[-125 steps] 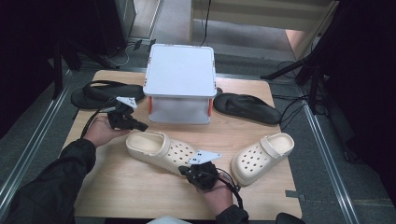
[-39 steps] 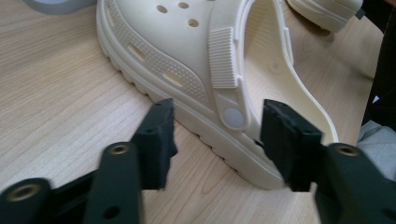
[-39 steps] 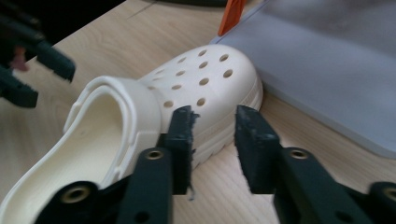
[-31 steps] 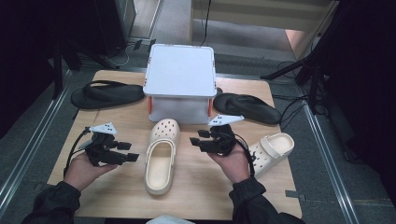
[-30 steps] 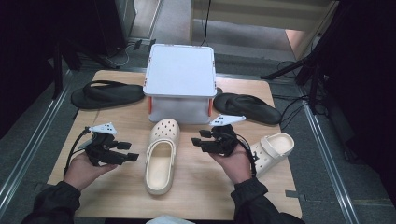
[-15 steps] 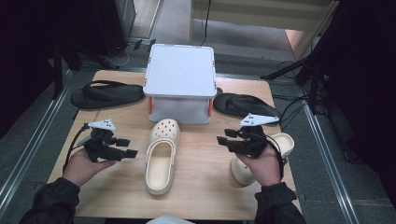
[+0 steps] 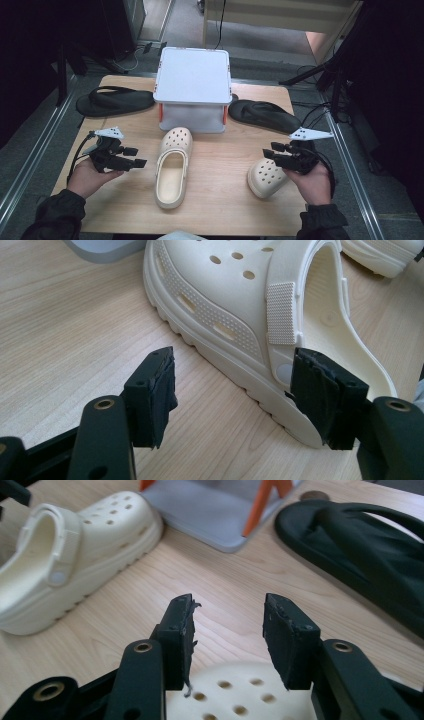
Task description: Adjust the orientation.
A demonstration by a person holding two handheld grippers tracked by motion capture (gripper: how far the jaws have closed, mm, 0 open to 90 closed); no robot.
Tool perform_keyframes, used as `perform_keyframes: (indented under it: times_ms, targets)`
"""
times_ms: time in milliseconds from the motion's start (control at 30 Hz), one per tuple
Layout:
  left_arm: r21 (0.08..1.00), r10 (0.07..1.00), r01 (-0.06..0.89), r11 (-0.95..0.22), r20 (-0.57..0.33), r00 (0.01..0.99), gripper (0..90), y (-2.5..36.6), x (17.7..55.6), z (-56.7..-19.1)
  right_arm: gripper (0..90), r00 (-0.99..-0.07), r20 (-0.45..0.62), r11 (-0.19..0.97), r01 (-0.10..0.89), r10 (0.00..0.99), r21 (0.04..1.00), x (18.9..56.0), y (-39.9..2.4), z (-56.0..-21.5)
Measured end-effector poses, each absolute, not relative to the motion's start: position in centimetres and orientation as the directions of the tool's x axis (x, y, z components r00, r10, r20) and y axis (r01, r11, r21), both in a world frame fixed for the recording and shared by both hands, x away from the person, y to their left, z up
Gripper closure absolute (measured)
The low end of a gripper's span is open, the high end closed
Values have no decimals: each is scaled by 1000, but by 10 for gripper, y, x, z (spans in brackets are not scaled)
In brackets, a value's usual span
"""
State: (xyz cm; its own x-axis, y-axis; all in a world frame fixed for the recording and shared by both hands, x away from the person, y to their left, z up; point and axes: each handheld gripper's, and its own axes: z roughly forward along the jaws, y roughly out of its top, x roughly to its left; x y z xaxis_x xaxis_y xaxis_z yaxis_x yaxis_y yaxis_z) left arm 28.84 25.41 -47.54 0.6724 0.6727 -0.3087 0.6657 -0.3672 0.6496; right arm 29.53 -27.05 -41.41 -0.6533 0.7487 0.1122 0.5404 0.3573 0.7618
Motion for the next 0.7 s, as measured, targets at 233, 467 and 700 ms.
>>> perform_keyframes:
  times_ms: [233,467,700]
  targets:
    - [657,675,662,-361,-306,671,359,255,289,-476,565,-611,111,334,565,784,754,297,-302,-418]
    - [661,679,662,-352,-306,667,362,258,289,-477,542,-579,113,323,594,808,736,302,-325,-430]
    - [665,685,659,-350,-298,664,365,258,288,-477,518,-569,122,331,625,813,707,307,-331,-452]
